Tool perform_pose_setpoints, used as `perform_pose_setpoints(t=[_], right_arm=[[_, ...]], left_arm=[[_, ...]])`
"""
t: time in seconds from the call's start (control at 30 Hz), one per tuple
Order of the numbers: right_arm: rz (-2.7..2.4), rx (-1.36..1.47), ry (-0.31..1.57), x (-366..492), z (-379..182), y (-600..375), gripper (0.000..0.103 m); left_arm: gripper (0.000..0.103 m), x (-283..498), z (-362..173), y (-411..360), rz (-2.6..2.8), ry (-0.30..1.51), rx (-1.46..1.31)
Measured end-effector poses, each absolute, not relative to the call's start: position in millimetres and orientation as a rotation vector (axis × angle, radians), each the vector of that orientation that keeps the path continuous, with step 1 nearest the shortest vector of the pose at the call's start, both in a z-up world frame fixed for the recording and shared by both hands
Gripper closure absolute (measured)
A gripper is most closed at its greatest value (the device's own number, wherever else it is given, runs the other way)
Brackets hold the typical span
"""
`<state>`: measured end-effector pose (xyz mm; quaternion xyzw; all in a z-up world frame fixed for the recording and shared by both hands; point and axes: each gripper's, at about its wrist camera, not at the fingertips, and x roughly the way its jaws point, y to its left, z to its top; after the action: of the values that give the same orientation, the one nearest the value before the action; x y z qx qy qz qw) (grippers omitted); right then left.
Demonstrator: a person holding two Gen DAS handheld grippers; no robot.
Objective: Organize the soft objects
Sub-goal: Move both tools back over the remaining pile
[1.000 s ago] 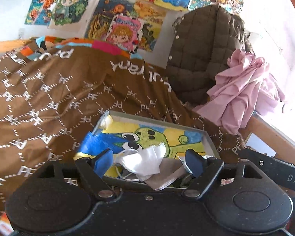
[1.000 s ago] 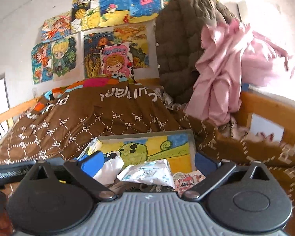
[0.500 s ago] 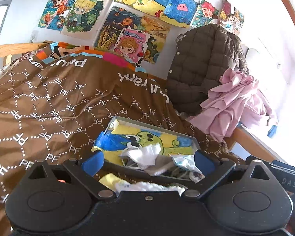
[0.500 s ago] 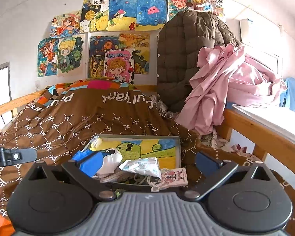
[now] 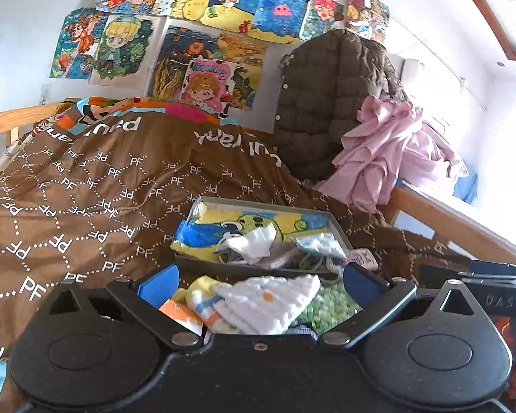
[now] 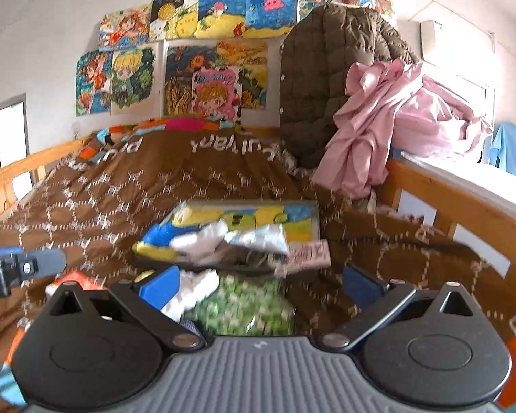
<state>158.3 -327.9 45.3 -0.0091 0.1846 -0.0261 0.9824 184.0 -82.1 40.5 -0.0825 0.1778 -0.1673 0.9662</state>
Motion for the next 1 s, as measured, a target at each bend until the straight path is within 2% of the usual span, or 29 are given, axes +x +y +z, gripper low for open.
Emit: perform_pose_setpoints(t=[0.4, 1.0], right_arm=[[-0.02, -0.077, 0.487, 123, 1, -309, 0.0], [0.046, -0.162, 0.629, 144, -30, -296, 0.0]], left_arm=[[0.001, 158, 2, -82, -0.343, 0.432, -0.121], [0.001, 160, -53, -77, -0.295, 0.569, -0.014]])
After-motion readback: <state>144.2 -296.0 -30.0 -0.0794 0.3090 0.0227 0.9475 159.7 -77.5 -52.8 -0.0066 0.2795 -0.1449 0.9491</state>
